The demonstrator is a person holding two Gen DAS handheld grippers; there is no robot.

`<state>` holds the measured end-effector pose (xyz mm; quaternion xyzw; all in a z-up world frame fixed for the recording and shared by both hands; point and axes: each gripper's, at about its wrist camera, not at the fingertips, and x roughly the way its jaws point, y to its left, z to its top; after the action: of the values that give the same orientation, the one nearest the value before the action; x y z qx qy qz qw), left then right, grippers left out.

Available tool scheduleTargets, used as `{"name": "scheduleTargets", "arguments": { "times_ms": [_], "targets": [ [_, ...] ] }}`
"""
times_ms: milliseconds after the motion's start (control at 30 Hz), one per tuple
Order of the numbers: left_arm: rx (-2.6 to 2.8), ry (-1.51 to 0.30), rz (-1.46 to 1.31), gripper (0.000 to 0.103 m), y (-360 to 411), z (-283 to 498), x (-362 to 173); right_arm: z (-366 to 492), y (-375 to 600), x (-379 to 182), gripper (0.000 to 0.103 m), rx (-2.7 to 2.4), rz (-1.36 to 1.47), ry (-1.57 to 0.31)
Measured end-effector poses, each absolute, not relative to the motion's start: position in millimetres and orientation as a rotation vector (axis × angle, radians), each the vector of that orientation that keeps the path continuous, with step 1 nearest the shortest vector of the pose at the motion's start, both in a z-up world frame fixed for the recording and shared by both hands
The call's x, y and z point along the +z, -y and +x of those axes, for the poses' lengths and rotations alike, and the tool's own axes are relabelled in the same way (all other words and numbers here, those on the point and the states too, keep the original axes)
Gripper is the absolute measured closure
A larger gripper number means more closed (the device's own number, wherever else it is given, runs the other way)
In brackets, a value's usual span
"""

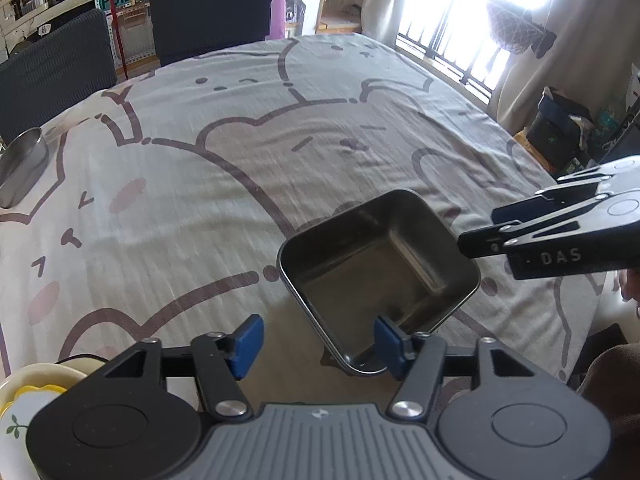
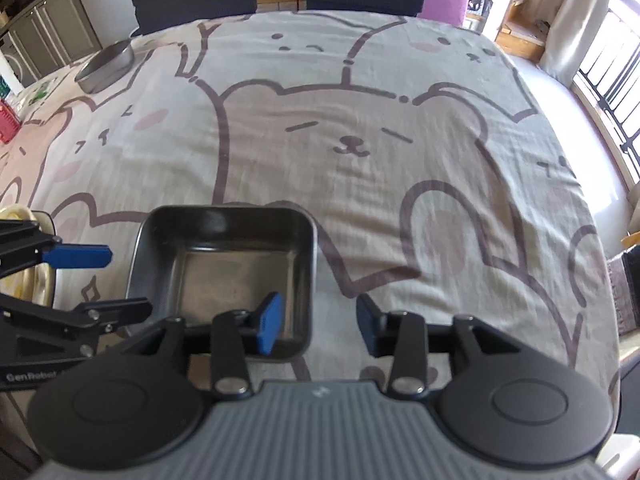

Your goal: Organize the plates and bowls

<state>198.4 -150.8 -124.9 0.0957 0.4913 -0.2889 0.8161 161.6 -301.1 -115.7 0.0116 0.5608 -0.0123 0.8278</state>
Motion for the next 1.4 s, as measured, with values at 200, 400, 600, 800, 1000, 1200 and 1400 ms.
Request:
{"name": "scheduleTargets", "arguments": {
  "times_ms": [200, 400, 600, 800, 1000, 1200, 1400],
  "targets": [
    [-0.594, -0.996, 0.171, 0.016, 138, 196, -110, 147, 314, -98, 0.03, -0.056, 0.053, -1.113],
    [-0.569, -0.923, 0.12, 0.001, 117, 199, -95, 140, 317, -80, 0.001, -0.103, 0.087, -0.998],
    [-0.483, -0.861, 0.105, 0.0, 84, 209, -87, 152, 307, -72, 0.0, -0.11, 0.123, -0.918],
    [-0.377, -0.811, 0.068, 0.0, 40, 224, -79, 175, 277, -67, 0.0, -0.089, 0.115, -0.84],
    [-0.276, -0.785, 0.016, 0.0, -7, 237, -76, 207, 236, -67, 0.0, -0.031, 0.098, -0.792],
    [-0.207, -0.776, -0.017, 0.0, -41, 248, -77, 239, 189, -65, 0.0, 0.045, 0.087, -0.767],
    [-0.152, -0.774, -0.054, 0.0, -65, 271, -81, 276, 150, -71, 0.0, 0.091, 0.088, -0.759]
  ]
}}
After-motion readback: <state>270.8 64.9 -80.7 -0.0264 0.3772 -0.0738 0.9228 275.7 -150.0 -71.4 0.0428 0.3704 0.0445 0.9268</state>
